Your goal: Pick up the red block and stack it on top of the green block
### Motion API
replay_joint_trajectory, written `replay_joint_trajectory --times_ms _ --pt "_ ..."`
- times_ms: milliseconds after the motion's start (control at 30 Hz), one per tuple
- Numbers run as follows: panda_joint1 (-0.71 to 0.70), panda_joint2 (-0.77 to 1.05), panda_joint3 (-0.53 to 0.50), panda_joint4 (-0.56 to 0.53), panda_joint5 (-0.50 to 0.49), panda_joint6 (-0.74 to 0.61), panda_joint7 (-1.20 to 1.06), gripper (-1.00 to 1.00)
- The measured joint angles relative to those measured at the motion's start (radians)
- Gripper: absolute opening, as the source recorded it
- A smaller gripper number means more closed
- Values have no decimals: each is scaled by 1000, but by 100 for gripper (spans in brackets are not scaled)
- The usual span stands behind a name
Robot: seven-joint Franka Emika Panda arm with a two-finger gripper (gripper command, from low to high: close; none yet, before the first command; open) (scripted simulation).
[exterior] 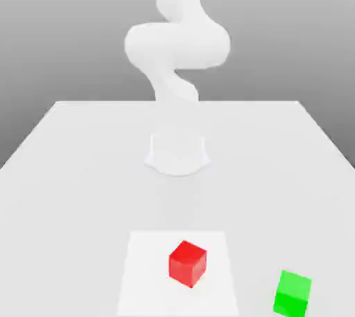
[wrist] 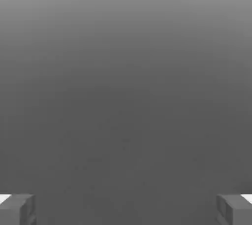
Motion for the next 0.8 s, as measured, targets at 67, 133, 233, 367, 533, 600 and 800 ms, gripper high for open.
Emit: replay_joint_trajectory --times_ms 67,133,233,367,533,600,800 --pt "-15 77 17 -34 6 40 51 0" --pt "-31 151 36 -66 12 79 100 0" --pt "-49 260 61 -114 14 136 176 0" --pt "-67 405 89 -177 8 212 284 0" --pt "-80 586 112 -256 -9 307 426 0" --pt "-80 659 115 -288 -19 344 485 0" --pt "-62 878 92 -327 -70 489 609 0"
